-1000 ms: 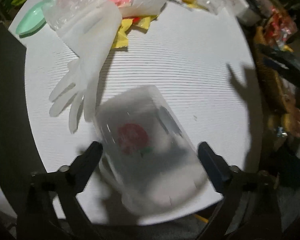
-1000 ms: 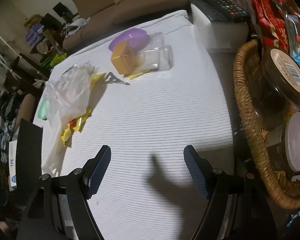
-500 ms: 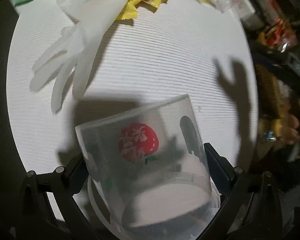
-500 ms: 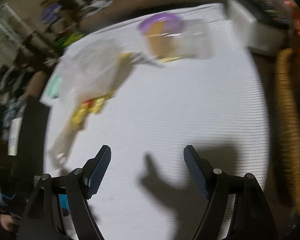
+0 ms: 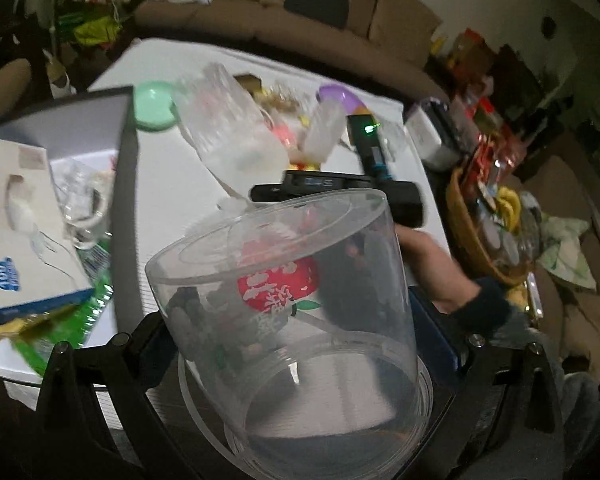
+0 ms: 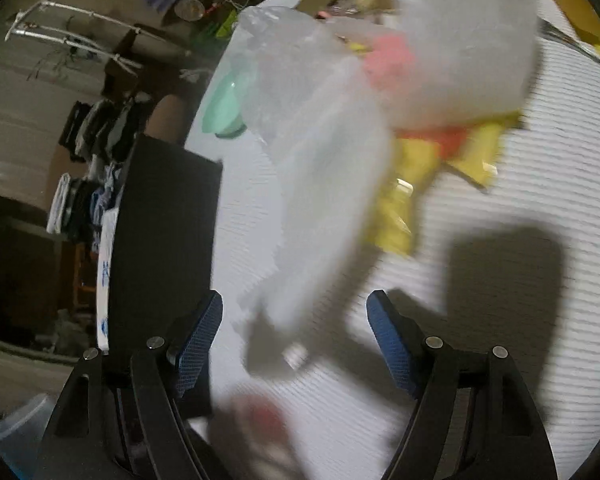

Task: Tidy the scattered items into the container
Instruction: 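Hold the cup in the left tool while the right tool grasps the white plastic bag, then carry the cup with the left tool while the right tool carries the bag to the white box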

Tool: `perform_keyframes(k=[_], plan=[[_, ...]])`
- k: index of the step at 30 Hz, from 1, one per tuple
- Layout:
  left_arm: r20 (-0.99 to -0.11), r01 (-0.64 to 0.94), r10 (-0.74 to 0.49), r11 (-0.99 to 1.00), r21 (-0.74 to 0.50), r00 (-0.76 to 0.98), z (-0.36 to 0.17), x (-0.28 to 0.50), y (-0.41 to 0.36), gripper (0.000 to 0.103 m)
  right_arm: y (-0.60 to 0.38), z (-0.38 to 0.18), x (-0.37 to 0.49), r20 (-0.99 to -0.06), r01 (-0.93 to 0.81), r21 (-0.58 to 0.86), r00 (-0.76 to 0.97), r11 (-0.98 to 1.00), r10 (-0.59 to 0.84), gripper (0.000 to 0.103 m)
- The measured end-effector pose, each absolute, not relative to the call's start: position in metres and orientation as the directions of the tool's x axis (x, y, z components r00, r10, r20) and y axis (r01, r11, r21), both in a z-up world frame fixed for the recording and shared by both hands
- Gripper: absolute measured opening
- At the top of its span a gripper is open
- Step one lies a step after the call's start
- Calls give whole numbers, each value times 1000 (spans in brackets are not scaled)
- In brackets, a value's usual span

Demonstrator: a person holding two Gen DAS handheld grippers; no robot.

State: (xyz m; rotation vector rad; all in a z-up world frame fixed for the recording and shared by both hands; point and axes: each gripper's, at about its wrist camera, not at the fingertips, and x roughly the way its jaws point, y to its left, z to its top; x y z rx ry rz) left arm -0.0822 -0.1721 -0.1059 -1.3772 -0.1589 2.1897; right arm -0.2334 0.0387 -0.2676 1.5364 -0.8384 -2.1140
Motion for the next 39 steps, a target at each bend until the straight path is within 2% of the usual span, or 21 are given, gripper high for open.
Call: perform_keyframes(k=[1, 2, 4, 5, 9, 13, 22, 26, 30, 33, 39], plan=[[-799, -378, 497, -849, -369, -338, -104, -82, -178, 101, 33, -266, -239, -704, -29, 671, -336, -740, -625, 67], [-799, -374, 490, -854, -361, -348, -101, -83, -183, 101, 28, -266, -244, -708, -31, 666, -343, -746, -618, 45], [-801, -367, 474, -864, -344, -365, -99, -85, -189, 101, 23, -267, -249, -717, -38, 657, -340, -753, -609, 15], [-801, -363, 467, -869, -337, -374, -97, -85, -192, 101, 22, -265, -248, -707, -33, 666, -347, -745, -617, 10], [-790, -360, 445, -882, -304, -423, -89, -85, -194, 101, 30, -228, -224, -675, 96, 620, -440, -779, -592, 5], [-776, -375, 437, -884, -277, -456, -83, -86, -182, 101, 59, -168, -180, -625, 210, 500, -584, -840, -518, 4], [-713, -428, 443, -877, -219, -543, -43, -94, -135, 101, 160, -32, -75, -353, 300, 417, -816, -858, -457, 4], [-654, -401, 410, -899, -174, -636, -9, -100, -123, 101, 193, 20, -44, -290, 285, 358, -871, -889, -396, 4], [-562, -310, 301, -947, -82, -770, 31, -104, -114, 101, 214, 57, -23, -243, 254, 305, -911, -918, -333, 4], [-485, -236, 217, -971, -21, -847, 55, -112, -107, 101, 221, 78, -11, -213, 129, 226, -961, -966, -178, 4], [-385, -205, 203, -978, -36, -900, 87, -139, -104, 101, 216, 107, -12, -165, 98, 199, -978, -975, -132, 4]])
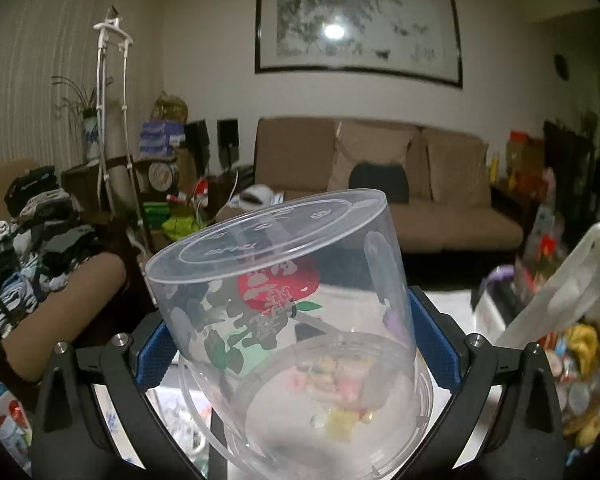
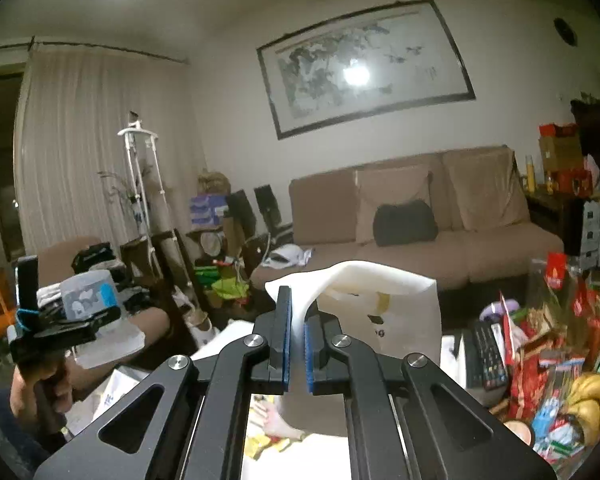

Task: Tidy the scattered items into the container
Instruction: 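Carry the cup with the left tool while the right tool carries the bag to the white box, then open the left tool over the box while the right tool releases the bag into it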

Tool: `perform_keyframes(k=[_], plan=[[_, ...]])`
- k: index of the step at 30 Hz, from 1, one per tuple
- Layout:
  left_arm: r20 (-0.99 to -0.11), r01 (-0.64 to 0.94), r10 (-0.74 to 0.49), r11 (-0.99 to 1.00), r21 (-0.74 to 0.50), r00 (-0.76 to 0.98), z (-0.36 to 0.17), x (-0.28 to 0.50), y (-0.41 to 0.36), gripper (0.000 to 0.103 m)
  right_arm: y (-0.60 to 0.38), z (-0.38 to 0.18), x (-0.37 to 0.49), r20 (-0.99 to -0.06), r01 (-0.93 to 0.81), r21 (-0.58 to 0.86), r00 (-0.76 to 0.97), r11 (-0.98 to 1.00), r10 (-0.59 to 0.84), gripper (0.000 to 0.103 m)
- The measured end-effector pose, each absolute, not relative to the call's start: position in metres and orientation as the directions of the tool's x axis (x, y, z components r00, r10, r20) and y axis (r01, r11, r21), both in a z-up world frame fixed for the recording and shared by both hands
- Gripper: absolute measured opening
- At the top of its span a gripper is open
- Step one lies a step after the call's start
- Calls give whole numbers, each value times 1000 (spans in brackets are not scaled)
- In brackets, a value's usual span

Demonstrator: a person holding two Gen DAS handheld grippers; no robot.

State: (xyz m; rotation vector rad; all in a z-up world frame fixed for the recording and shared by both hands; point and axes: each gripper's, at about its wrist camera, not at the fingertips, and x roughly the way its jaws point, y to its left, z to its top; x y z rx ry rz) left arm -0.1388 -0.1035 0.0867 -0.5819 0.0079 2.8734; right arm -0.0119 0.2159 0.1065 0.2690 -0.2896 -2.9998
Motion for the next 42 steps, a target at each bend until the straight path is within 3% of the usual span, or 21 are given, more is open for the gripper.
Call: perform_keyframes(k=[6, 13, 16, 22, 29, 32, 36, 38, 42], plan=[[-354, -166, 173, -985, -48, -919, 76, -152, -134, 101, 176, 124, -21, -85, 115, 159, -988, -981, -130, 4], [-365, -52, 62, -998, -38, -929, 65, -159, -201, 101, 99, 134, -58, -67, 277, 127, -956, -952, -287, 4], [-417, -27, 37, -999, -30, -908, 56, -160, -253, 101, 59, 137, -74, -50, 360, 137, -928, -923, -369, 4], [-476, 217, -134, -968, -123, -869, 32, -146, -376, 101, -39, 122, -109, -88, 530, 169, -832, -831, -548, 4], [-563, 266, -187, -962, -61, -805, 15, -145, -416, 101, -128, 108, -127, -128, 641, 176, -737, -747, -663, 4], [-644, 199, -125, -979, -44, -755, -8, -162, -415, 101, -161, 87, -146, -191, 651, 215, -704, -729, -684, 6], [-745, 208, -101, -977, -52, -660, -62, -198, -421, 101, -213, 19, -193, -374, 634, 262, -629, -728, -682, 6], [-794, 237, -125, -971, -25, -595, -86, -210, -421, 101, -239, -27, -223, -489, 616, 270, -575, -741, -656, 6], [-850, 260, -173, -965, 45, -497, -118, -219, -419, 101, -255, -101, -258, -615, 573, 312, -486, -758, -621, 6]])
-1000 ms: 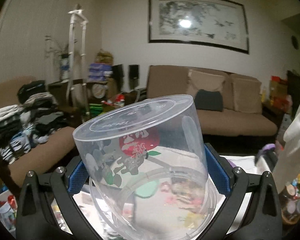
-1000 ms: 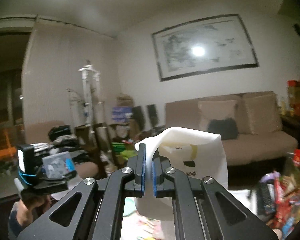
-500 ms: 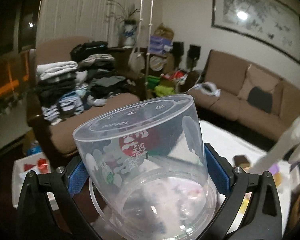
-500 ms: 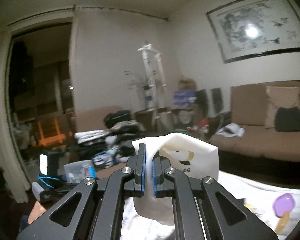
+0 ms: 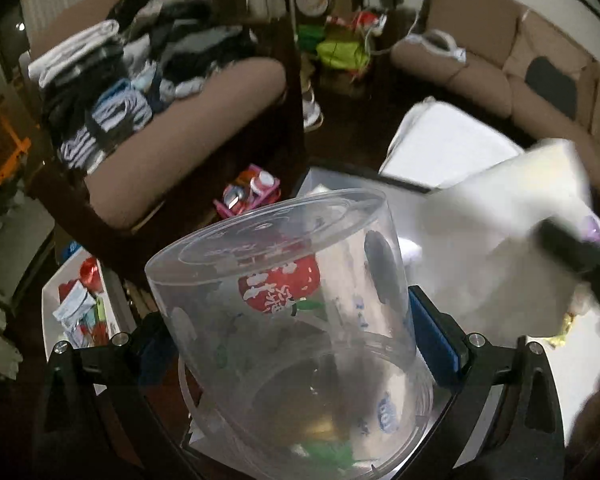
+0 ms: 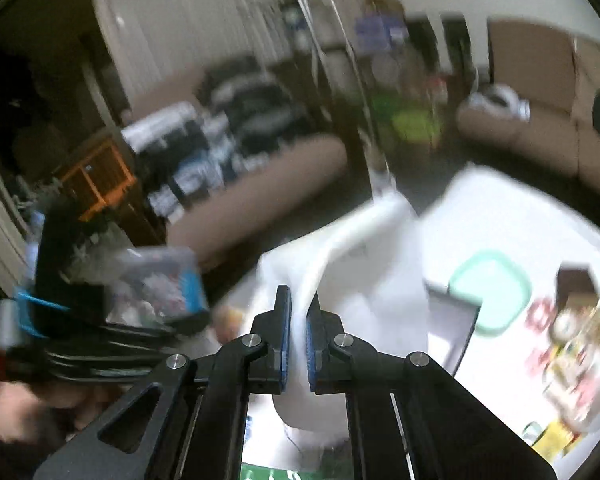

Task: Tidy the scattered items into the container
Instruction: 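Open the left tool over the box while the right tool releases the bag into it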

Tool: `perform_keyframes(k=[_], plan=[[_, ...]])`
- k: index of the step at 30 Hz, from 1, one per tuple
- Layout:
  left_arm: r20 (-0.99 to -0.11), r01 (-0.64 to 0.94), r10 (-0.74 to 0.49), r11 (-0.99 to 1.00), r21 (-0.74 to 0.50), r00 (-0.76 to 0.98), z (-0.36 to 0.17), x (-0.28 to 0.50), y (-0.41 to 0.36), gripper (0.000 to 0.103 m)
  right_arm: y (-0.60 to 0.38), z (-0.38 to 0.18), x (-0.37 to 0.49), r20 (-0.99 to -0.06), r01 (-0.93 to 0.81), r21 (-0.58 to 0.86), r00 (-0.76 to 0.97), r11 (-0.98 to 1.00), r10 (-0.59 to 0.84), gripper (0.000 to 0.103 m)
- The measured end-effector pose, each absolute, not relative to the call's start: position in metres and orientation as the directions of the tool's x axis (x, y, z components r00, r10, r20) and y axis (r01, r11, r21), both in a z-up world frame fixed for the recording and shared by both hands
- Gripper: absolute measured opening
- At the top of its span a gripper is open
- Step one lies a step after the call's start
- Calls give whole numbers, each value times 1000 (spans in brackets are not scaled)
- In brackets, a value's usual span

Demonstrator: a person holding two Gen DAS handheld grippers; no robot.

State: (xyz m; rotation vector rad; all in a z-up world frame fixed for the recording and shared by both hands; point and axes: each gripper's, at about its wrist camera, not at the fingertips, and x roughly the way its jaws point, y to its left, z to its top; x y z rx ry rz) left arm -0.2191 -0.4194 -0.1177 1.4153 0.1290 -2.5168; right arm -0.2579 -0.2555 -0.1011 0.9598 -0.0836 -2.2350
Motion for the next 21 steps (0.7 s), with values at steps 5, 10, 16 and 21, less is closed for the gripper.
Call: perform_keyframes(k=[5, 10, 16, 21], plan=[[-870, 289, -195, -955, 63, -454, -132, -221, -424, 101, -263, -142, -275, -685, 543, 299, -450, -785, -573, 9], [-886, 322, -189, -946, 48, -423, -134, -223, -432, 102, -254, -147, -280, -729, 508, 276, -442, -816, -522, 40], [-896, 312, -189, -948, 60, -402, -130, -222, -427, 103, -234, -125, -267, -714, 510, 126, -549, -851, -435, 76], [-893, 281, -207, -955, 96, -399, -129, -223, -412, 103, -207, -106, -267, -683, 477, 126, -594, -870, -425, 76]])
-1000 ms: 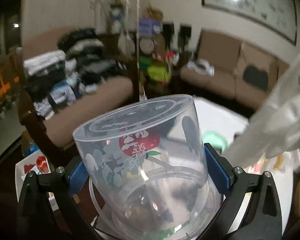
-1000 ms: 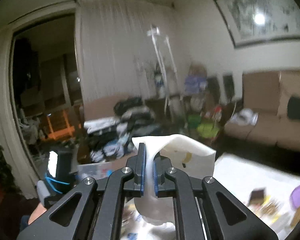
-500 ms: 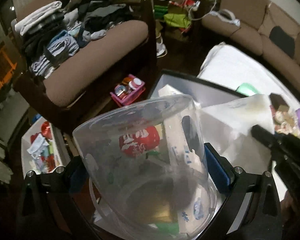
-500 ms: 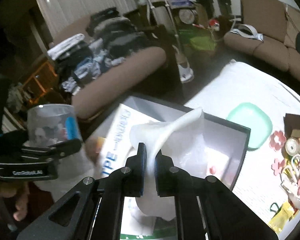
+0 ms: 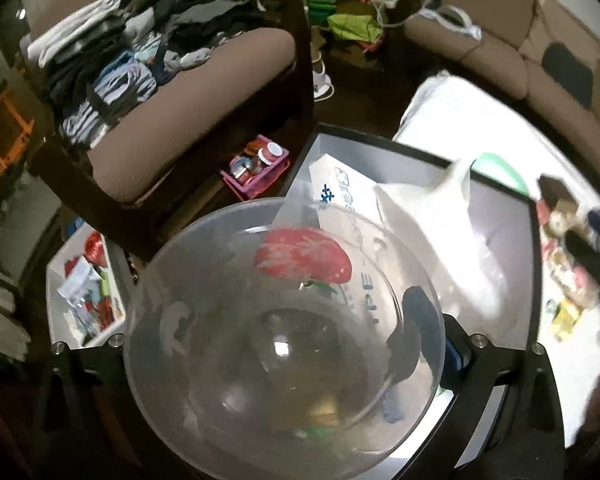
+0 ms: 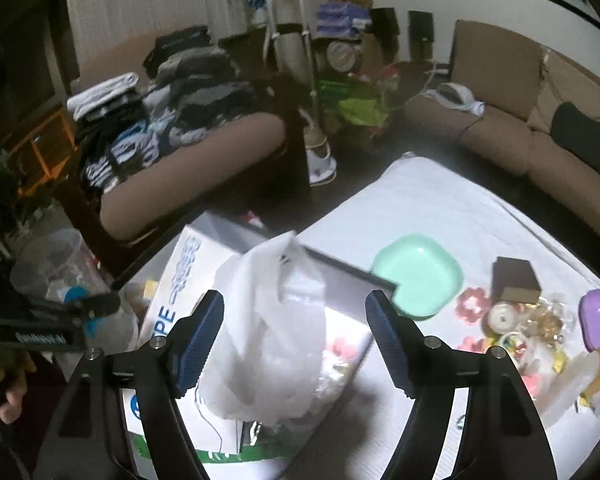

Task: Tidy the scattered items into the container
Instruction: 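Open the left tool over the box while the right tool releases the bag into it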

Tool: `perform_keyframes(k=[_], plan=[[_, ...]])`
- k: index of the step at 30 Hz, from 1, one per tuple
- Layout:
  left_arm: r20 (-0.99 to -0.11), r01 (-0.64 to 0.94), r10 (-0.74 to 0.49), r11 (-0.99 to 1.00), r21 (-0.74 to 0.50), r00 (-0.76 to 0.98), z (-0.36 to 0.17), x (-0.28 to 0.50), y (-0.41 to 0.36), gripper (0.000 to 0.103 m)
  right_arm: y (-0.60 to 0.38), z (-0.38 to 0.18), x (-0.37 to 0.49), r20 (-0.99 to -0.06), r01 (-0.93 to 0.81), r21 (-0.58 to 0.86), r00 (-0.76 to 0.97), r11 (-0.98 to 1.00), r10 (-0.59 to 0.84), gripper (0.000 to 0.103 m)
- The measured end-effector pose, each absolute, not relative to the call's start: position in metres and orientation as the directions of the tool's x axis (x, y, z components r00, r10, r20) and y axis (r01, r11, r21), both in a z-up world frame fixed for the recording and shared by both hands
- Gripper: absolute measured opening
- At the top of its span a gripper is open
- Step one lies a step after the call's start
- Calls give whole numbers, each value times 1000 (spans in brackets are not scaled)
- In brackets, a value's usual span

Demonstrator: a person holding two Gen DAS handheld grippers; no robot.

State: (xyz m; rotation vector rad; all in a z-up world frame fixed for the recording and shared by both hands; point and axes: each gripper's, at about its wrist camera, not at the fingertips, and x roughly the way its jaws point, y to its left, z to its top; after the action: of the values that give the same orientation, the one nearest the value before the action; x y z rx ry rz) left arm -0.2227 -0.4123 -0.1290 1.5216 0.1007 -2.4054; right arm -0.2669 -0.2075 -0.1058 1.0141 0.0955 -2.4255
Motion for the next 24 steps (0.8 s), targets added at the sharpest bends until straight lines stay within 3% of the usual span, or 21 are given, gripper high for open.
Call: perform_keyframes(k=[7, 16, 19, 24], plan=[[-903, 274, -191, -958, 86, -384, -115, -212, -410, 103, -181, -98, -266, -670, 455, 152, -605, -877, -430, 76], [-814, 354, -272, -931, 88, -513, -36, -158, -413, 103, -98, -103, -237, -692, 394, 122, -624, -911, -363, 76], [-753, 237, -161, -972, 7, -638, -8, -151, -384, 103, -40, -103, -213, -681, 336, 178, -637, -925, -362, 77], [-733, -86, 90, -995, -43, -675, -8, -176, -295, 103, 63, -99, -174, -688, 147, 139, -698, -979, -202, 81]])
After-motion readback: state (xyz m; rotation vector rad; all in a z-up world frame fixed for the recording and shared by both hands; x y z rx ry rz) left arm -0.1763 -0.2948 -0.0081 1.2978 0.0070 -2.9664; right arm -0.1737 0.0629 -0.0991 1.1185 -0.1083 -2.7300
